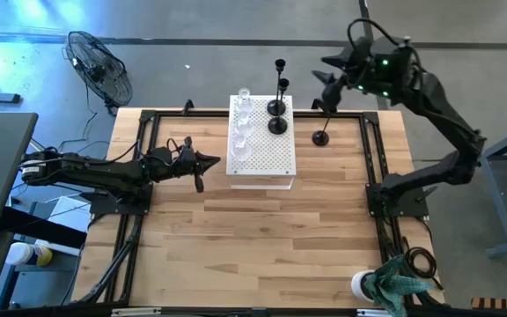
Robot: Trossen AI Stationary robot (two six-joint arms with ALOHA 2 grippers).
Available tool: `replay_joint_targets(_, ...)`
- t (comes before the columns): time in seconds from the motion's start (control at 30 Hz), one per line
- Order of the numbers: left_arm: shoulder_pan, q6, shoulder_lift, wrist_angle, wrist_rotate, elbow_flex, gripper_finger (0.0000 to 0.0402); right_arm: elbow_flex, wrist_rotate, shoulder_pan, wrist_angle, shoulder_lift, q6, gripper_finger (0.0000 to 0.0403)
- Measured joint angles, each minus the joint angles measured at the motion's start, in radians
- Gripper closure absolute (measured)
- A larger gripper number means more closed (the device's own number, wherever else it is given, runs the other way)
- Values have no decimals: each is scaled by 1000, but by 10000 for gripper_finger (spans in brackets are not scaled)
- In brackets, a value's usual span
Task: Pick & Place candle stick holders
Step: Put the black candle holder on the shelf aligned with the other black candle holders
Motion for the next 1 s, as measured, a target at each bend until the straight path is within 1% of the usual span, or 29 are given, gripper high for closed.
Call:
replay_joint_targets(0.1,0,0,0,0,0,0,401,0,78,0,-70,-27,-10,244)
replay_joint_targets(0.27,0,0,0,4,1,0,401,0,92,24,-114,-32,2,363)
replay_joint_targets(0.3,0,0,0,4,1,0,401,-7,93,30,-108,-32,1,382)
replay_joint_targets(0.33,0,0,0,4,1,0,401,-27,97,37,-90,-37,-3,392)
replay_joint_targets(0.37,0,0,0,4,1,0,401,-60,103,43,-62,-49,-3,394)
replay_joint_targets(0.43,0,0,0,2,2,0,401,-154,127,52,4,-83,-2,384)
replay_joint_targets(0.5,0,0,0,1,2,0,401,-284,149,60,102,-136,-1,381)
replay_joint_targets(0.67,0,0,0,-4,2,0,401,-623,157,66,374,-307,53,400)
replay_joint_targets(0.7,0,0,0,-3,2,0,401,-676,179,66,407,-339,75,399)
replay_joint_targets(0.77,0,0,0,-4,2,0,401,-769,238,66,440,-398,130,398)
replay_joint_targets(0.83,0,0,0,-3,2,0,401,-842,283,66,437,-449,188,401)
replay_joint_targets(0.93,0,0,0,-3,2,0,401,-934,321,66,405,-507,300,400)
replay_joint_targets(1.0,0,0,0,-3,2,0,401,-989,329,66,376,-531,366,401)
